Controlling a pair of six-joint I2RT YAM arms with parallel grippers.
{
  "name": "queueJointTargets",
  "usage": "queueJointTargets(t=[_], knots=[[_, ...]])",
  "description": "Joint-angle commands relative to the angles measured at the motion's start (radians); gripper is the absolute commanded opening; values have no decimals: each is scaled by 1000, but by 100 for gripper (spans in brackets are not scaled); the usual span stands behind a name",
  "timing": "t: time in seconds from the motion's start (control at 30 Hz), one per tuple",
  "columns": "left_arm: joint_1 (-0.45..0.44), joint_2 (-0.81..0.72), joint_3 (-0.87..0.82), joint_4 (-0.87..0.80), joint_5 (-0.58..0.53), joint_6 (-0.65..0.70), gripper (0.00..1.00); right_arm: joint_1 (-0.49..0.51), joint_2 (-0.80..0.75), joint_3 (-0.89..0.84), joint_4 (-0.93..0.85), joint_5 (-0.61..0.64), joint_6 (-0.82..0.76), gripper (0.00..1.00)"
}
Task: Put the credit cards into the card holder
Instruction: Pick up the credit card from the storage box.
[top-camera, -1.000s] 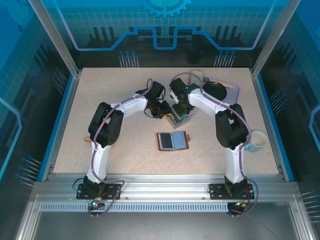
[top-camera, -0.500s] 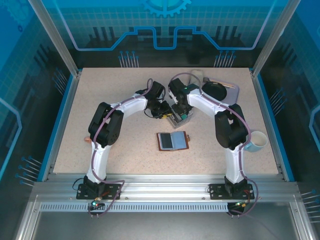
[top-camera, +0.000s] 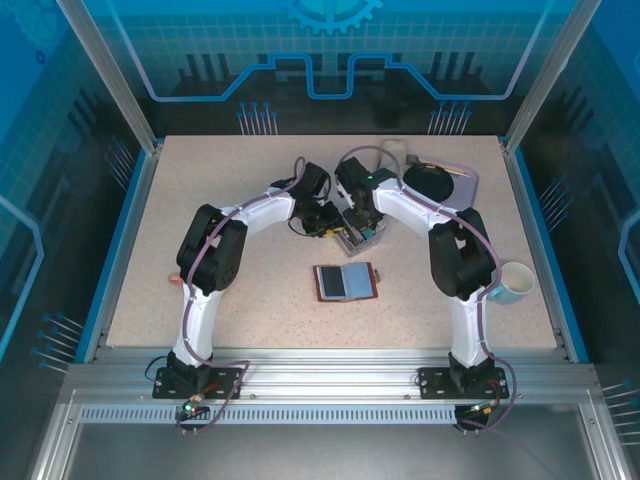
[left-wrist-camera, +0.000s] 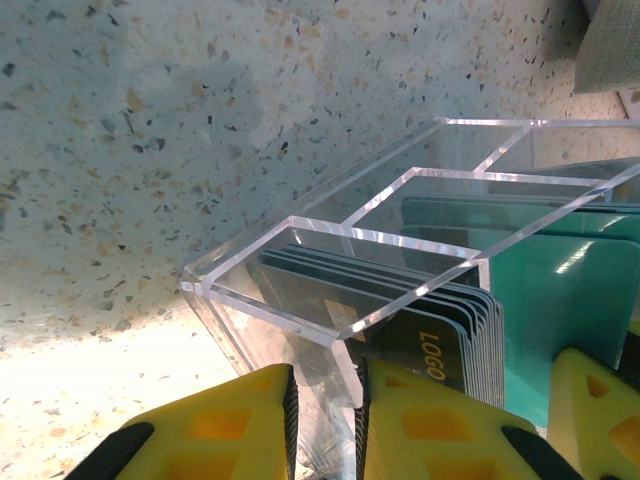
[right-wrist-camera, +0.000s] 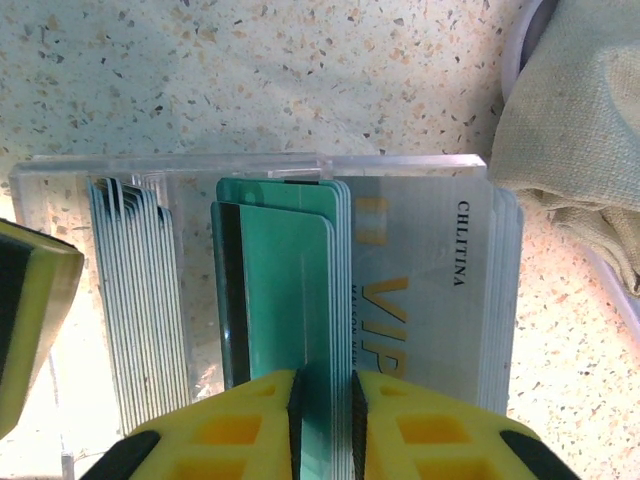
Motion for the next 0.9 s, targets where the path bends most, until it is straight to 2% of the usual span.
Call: queueJointTargets(t=[0.0,0.4,0.63,0.87], knots=[[8,34,-6,-88,-28,26,21,-2,-15,5,-7,74,-16,22],[8,35,-6,-78,-20,19,21,6,-17,-4,-3,84,-21,27],[9,35,-8,-78,-18,19,21,14,-31,-16,9,98,-26,24],[8,34,-9,-78,-18,19,21,18,-52,-30,23,124,-28,25]])
